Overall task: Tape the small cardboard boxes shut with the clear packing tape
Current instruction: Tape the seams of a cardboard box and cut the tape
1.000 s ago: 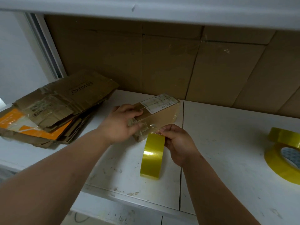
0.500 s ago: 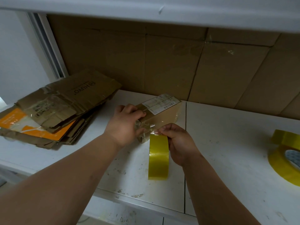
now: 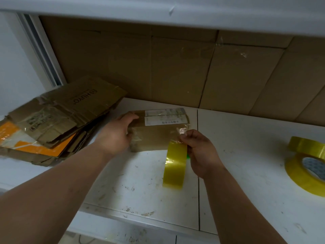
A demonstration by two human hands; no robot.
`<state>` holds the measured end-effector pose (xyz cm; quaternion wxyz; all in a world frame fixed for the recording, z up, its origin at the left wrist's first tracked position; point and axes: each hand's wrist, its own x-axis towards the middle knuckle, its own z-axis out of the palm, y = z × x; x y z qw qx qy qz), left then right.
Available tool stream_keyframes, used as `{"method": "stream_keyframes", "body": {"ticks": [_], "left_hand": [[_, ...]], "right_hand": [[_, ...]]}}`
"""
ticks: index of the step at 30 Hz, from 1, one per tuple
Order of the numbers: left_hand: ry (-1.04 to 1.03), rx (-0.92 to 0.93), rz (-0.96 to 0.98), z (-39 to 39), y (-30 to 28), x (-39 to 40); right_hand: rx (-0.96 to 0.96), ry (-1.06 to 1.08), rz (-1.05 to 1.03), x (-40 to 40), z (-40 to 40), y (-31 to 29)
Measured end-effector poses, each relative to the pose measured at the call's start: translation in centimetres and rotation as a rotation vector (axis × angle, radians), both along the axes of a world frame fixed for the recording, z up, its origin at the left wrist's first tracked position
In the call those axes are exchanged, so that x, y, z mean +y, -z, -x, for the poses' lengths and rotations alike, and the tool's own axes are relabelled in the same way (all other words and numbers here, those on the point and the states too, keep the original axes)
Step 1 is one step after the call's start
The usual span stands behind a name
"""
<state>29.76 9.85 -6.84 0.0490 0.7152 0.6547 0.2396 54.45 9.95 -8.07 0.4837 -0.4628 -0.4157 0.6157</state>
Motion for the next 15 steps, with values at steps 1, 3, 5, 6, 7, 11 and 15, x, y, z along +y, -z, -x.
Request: {"method": "stream_keyframes", "body": {"ticks": [1,3,5,6,7,11,15], "left_hand": [[-0.005,-0.025,0.014,0.2,-0.1,0.0],[-0.017,-0.083,0.039,0.6,0.0,-0.1],[-0.018,-0.138,0.042,0.8,0.2,-0.2],[-0.025,-0.156,0.037,0.7,0.3,-0.2],[-0.038,-0.167,0.031,0.6,0.4,-0.3],[-0.098,-0.282,0.086,0.0,0.5,-0.4],[-0.135,-0.761,0.226,-0.3,0.2,-0.3]], "right_hand": [[-0.003,0.007,-0.009,0.1,-0.5,-0.2],[-0.026,0.016,-0.026,0.3,-1.5,-0.4],[-0.035,0.002,-0.033,0.5,-2.1,-0.6],[-0.036,-0.009,-0.030,0.5,-2.2,-0.6],[-0.046,-0.016,-0.027,0.5,-2.1,-0.7],[-0.094,0.002,-0.039,0.8,-1.3,-1.1],[-0.173,0.052,-0.041,0.9,-0.7,-1.0]]}}
